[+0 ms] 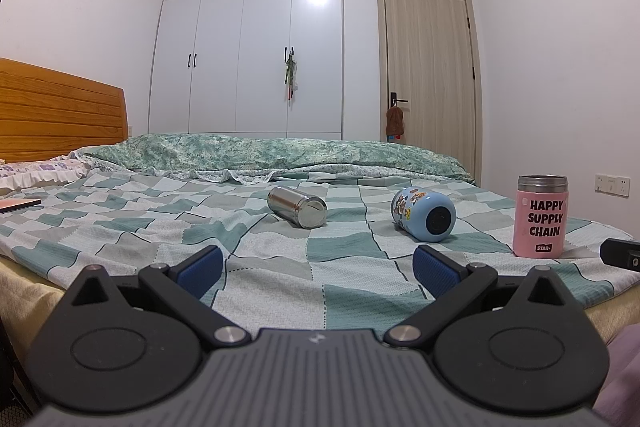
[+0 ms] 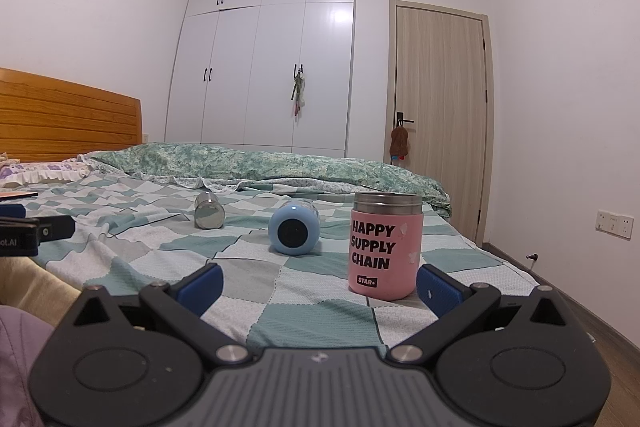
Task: Flip cup upright
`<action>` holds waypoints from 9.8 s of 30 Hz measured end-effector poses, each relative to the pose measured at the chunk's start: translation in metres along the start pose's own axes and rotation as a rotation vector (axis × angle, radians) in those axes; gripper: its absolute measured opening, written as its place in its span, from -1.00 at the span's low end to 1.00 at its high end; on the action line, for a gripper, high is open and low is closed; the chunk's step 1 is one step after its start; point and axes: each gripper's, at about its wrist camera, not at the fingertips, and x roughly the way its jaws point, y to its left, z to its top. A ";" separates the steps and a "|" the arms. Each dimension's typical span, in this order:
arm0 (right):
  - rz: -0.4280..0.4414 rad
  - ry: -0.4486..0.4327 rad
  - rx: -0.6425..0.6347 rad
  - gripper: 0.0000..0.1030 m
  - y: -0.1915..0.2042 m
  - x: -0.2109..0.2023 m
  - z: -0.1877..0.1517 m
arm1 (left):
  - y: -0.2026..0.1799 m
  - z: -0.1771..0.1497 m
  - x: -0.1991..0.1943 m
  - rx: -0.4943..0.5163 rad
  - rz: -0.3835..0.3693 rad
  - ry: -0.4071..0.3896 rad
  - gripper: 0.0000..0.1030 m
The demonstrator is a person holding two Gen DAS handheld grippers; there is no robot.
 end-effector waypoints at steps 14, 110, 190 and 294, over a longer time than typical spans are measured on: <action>-0.004 0.014 -0.006 1.00 0.002 -0.001 0.007 | 0.001 0.009 -0.004 -0.015 -0.044 0.001 1.00; 0.081 0.644 0.241 1.00 0.087 0.200 0.094 | 0.063 0.061 0.093 0.170 -0.229 0.346 1.00; 0.240 0.140 -0.022 1.00 -0.015 0.125 0.045 | -0.089 0.101 0.194 0.104 -0.276 0.297 0.65; 0.004 -0.044 0.006 1.00 0.014 -0.003 -0.002 | 0.000 -0.002 -0.002 0.057 -0.027 -0.022 1.00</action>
